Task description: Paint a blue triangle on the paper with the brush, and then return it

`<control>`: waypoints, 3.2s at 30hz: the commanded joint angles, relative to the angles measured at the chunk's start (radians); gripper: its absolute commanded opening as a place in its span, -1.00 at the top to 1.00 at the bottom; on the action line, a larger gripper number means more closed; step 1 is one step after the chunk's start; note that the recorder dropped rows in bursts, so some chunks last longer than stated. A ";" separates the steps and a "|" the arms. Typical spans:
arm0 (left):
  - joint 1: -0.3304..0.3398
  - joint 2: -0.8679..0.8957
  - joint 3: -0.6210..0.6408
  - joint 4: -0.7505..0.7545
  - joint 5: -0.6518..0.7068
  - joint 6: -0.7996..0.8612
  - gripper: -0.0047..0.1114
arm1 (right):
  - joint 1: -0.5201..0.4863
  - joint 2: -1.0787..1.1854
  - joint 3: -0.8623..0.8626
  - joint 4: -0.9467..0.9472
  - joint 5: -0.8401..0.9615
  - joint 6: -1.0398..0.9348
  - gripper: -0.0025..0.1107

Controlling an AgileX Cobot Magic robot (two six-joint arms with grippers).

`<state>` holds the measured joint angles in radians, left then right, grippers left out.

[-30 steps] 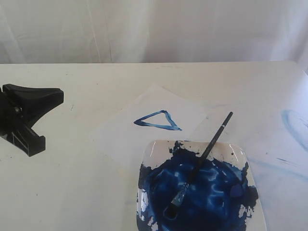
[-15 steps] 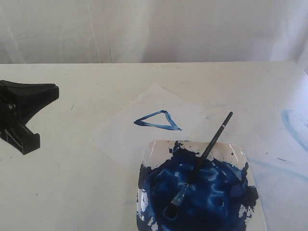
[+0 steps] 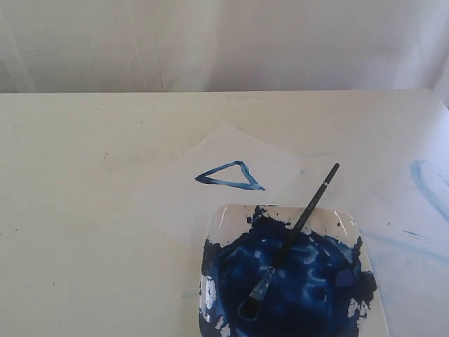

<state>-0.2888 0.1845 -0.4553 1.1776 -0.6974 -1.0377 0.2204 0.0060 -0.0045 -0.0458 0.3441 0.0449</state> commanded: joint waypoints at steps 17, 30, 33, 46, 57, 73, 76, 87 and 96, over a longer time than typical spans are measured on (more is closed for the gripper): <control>0.117 -0.184 0.006 0.012 -0.081 -0.009 0.92 | 0.004 -0.006 0.005 -0.003 -0.009 0.004 0.96; 0.117 -0.184 0.006 0.012 -0.079 -0.009 0.92 | 0.004 -0.006 0.005 -0.003 -0.009 0.004 0.96; 0.117 -0.184 0.006 0.012 -0.079 -0.009 0.92 | 0.004 -0.006 0.005 -0.003 -0.009 0.004 0.96; 0.117 -0.184 0.006 0.567 0.154 -0.986 0.92 | 0.004 -0.006 0.005 -0.003 -0.009 0.004 0.96; 0.188 -0.184 0.036 0.567 0.282 -1.083 0.92 | 0.004 -0.006 0.005 -0.003 -0.009 0.004 0.96; 0.186 -0.184 0.131 -1.074 0.558 0.288 0.92 | 0.004 -0.006 0.005 -0.003 -0.009 0.015 0.96; 0.186 -0.184 0.166 -1.531 0.618 0.850 0.92 | 0.004 -0.006 0.005 -0.003 -0.009 0.015 0.96; 0.186 -0.184 0.364 -1.661 0.926 1.339 0.92 | 0.004 -0.006 0.005 -0.003 -0.009 0.015 0.96; 0.188 -0.184 0.455 -1.390 0.822 0.903 0.92 | 0.004 -0.006 0.005 -0.003 -0.009 0.015 0.96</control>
<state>-0.1061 0.0051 -0.0066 -0.4037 0.1499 0.0473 0.2204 0.0060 -0.0045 -0.0458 0.3424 0.0590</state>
